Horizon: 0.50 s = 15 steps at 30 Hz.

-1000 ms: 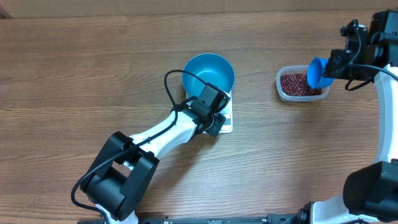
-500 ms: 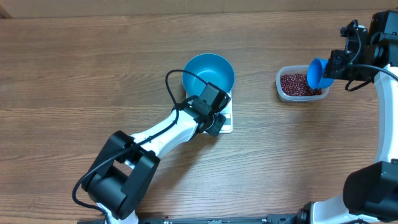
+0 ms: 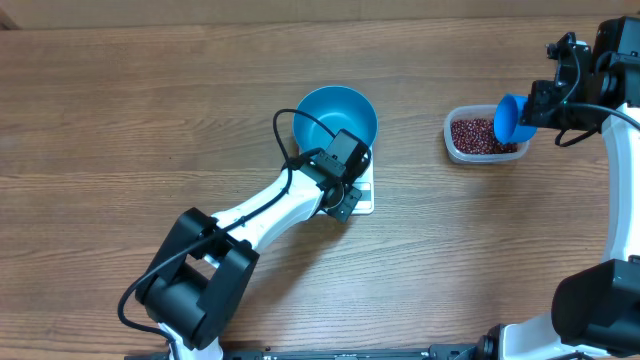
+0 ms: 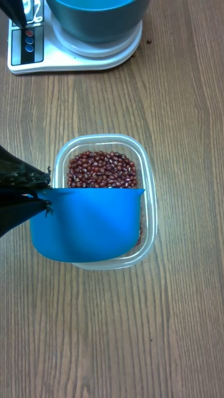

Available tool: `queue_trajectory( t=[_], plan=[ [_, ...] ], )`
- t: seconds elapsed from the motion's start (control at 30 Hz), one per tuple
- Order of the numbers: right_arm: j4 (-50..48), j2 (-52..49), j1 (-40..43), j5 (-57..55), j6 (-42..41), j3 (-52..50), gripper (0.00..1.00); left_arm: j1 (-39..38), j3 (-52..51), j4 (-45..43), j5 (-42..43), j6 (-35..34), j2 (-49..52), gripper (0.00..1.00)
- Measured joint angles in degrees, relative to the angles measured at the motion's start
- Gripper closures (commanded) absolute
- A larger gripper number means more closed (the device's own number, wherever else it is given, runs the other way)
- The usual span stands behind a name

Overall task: Scoop item into bowl and weigh 150g on scale
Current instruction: 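Lift the left gripper back from the scale buttons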

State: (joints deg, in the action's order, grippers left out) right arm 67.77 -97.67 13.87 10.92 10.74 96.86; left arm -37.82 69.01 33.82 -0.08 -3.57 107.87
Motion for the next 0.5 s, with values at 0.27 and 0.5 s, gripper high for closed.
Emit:
queue_trajectory(
  t=[0.27,0.5],
  plan=[
    [0.0,0.0,0.0,0.3,0.0,0.0,0.96,-0.5,3.2,2.4,1.7,1.2,-14.4,0.96],
    [0.4,0.0,0.0,1.7,0.0,0.0,0.96,-0.2,3.8,2.4,1.4,0.7,-28.6,0.96]
  ],
)
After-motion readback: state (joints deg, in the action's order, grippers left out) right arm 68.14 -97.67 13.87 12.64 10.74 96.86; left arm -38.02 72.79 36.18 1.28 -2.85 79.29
